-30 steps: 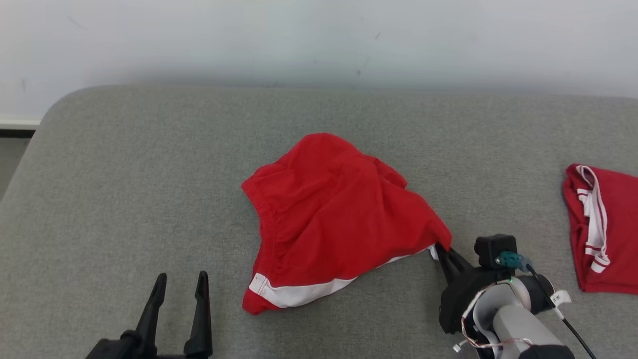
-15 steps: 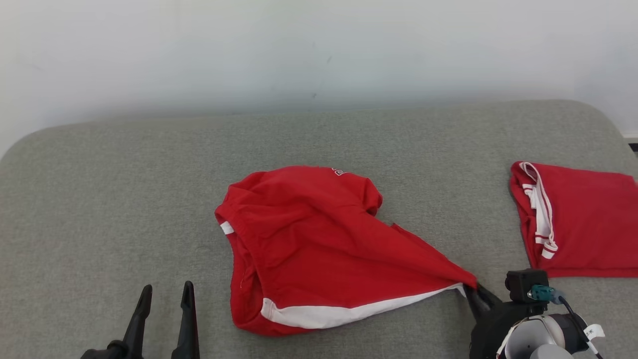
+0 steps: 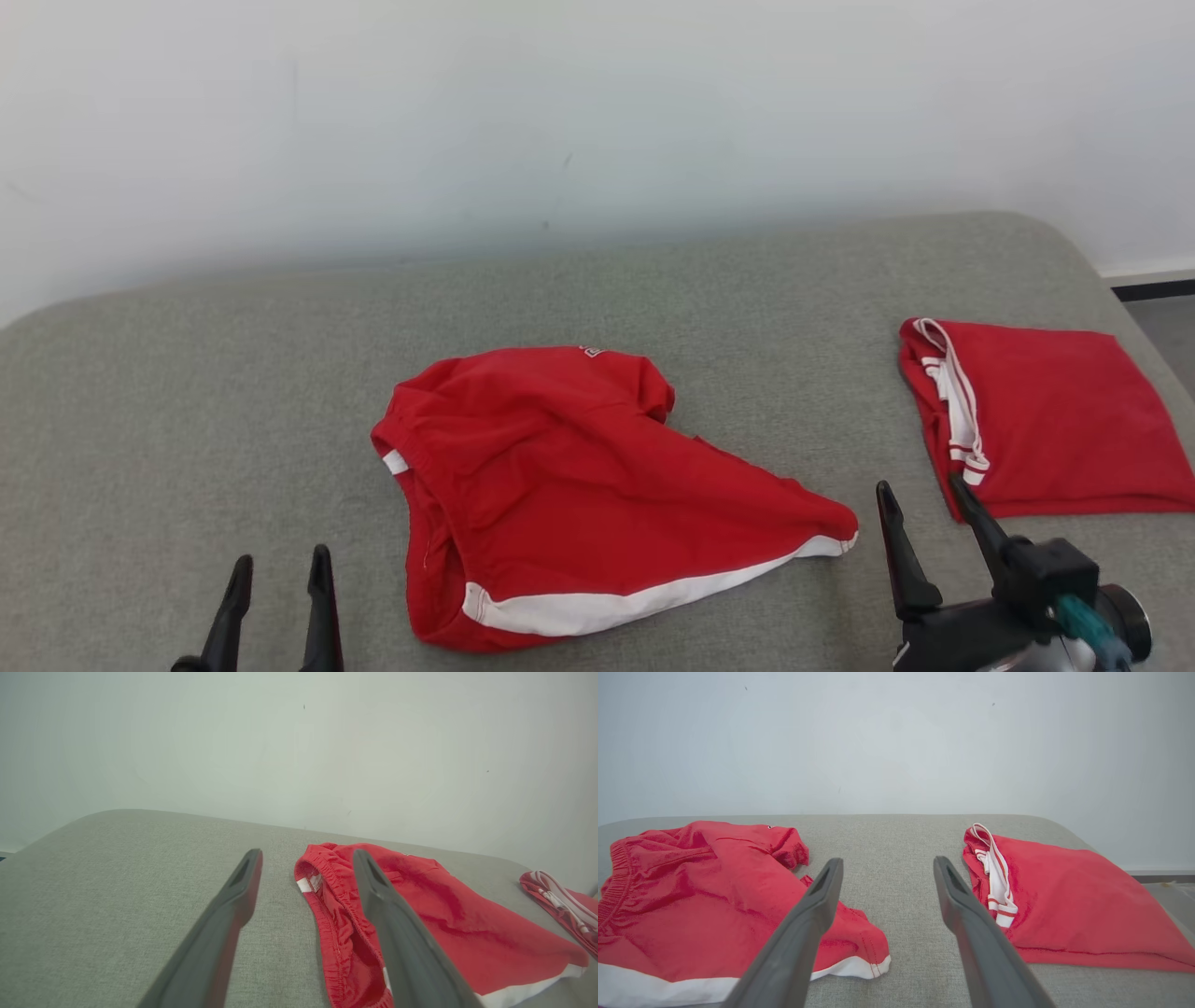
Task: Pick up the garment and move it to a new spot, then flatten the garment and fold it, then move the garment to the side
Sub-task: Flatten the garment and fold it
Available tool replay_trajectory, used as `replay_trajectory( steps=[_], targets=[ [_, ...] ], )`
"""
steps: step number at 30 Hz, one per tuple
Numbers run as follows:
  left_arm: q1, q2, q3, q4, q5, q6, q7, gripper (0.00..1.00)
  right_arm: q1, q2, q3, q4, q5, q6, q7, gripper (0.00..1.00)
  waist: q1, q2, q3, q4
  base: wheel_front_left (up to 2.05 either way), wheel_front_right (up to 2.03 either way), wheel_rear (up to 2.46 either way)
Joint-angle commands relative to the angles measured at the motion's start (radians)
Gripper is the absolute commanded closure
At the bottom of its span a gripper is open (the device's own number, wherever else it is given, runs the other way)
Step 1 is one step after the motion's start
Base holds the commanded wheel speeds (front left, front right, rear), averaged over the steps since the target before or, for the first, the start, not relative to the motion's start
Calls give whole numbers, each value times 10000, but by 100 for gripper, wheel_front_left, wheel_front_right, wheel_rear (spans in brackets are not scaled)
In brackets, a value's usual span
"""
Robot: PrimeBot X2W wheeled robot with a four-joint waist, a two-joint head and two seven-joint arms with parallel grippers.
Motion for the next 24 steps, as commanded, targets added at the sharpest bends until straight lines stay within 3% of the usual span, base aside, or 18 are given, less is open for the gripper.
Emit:
replay_trajectory(
  steps=[1,11,24],
  targets=[
    [193,2,68,-13,-54,72,-3,0,250,62,-39,-115,-46,-28,-241,0,1,0,-215,-186,0,0,0],
    [582,0,68,407,-65,309,-3,0,703,192,340,-517,-513,-28,-1094,0,1,0,-586,-523,0,0,0],
    [608,2,-103,461,-79,329,-3,0,576,279,504,-33,-260,-28,-1164,0,1,0,-707,-272,0,0,0]
  ],
)
